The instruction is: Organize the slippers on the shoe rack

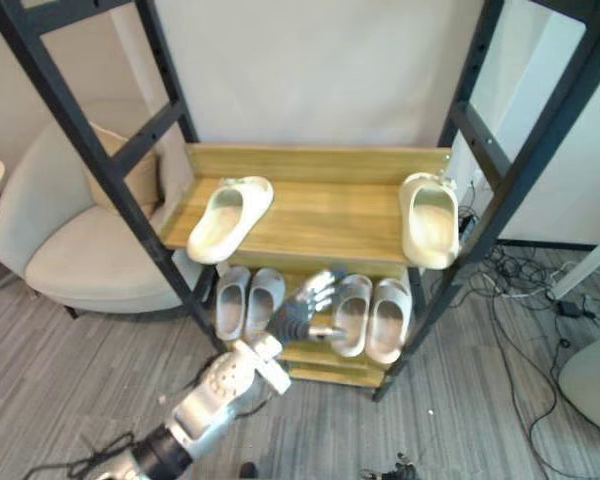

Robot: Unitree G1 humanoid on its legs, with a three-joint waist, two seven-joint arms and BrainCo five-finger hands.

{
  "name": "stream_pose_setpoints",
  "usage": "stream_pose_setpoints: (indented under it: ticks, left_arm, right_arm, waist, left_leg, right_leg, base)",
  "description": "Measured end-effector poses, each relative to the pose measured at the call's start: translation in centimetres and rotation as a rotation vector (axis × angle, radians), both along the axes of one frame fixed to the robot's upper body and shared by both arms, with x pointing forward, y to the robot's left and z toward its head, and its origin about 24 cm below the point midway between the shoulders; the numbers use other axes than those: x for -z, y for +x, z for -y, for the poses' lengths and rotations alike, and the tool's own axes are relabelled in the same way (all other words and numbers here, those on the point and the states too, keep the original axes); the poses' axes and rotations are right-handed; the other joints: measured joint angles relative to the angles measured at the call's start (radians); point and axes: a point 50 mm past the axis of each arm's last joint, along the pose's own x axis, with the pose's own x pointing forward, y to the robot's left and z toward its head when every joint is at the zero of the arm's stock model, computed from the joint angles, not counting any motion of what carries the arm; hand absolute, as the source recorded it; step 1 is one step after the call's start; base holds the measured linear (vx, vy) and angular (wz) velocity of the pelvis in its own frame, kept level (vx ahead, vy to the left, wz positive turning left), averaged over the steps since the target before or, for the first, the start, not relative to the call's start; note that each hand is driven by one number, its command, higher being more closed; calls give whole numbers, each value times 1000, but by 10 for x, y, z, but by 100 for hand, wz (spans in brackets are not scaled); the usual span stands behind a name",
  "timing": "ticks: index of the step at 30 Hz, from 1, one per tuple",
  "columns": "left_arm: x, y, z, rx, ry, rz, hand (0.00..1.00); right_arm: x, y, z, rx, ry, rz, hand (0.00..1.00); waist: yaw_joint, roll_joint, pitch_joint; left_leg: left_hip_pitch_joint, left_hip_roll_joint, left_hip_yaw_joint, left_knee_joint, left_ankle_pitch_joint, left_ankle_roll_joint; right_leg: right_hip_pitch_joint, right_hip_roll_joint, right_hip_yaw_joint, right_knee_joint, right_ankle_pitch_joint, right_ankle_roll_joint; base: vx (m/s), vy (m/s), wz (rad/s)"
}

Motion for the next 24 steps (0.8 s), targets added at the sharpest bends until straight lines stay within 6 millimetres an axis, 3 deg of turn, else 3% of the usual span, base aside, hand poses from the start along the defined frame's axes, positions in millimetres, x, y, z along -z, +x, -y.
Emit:
stream_pose_setpoints:
  ticks: [6, 10, 12, 20, 24]
  left_arm:
    - [-48, 43, -35, -219, -13, 179, 0]
    - [-63, 69, -62, -361, 30, 226, 0]
    - [-73, 86, -85, -463, 124, 276, 0]
    - [-99, 114, -149, -694, 317, 339, 0]
    - [-118, 122, -175, -773, 379, 366, 0]
  right_arm:
    - [0, 4, -2, -13, 4, 7, 0]
    - [-1, 7, -3, -19, 12, 14, 0]
    - [-1, 7, -3, -20, 17, 14, 0]
    - [-1, 8, -1, -1, 20, 20, 0]
    - [-5, 25, -2, -14, 21, 67, 0]
  waist:
    - [-15, -12, 3]
    - [-19, -18, 2]
    - [-29, -23, 5]
    - [-42, -23, 12]
    - [-43, -13, 42]
  left_leg:
    - [11, 3, 8, 0, -3, -2]
    - [12, 5, 24, 0, -7, -3]
    - [3, 5, 25, 0, -7, -3]
    - [-36, 5, 34, 6, -9, -6]
    - [-46, 7, 56, 6, -11, -8]
  right_leg:
    - [10, 3, 11, -12, 6, -7]
    - [11, 4, 19, -32, 14, -13]
    - [6, 5, 19, -43, 20, -13]
    - [-34, 7, 28, -45, 34, -2]
    - [-57, 7, 50, -44, 38, -5]
  base:
    - [-37, -4, -5]
    - [-28, 4, -12]
    - [-4, 0, -3]
    - [40, -5, -3]
    - [5, -2, -17]
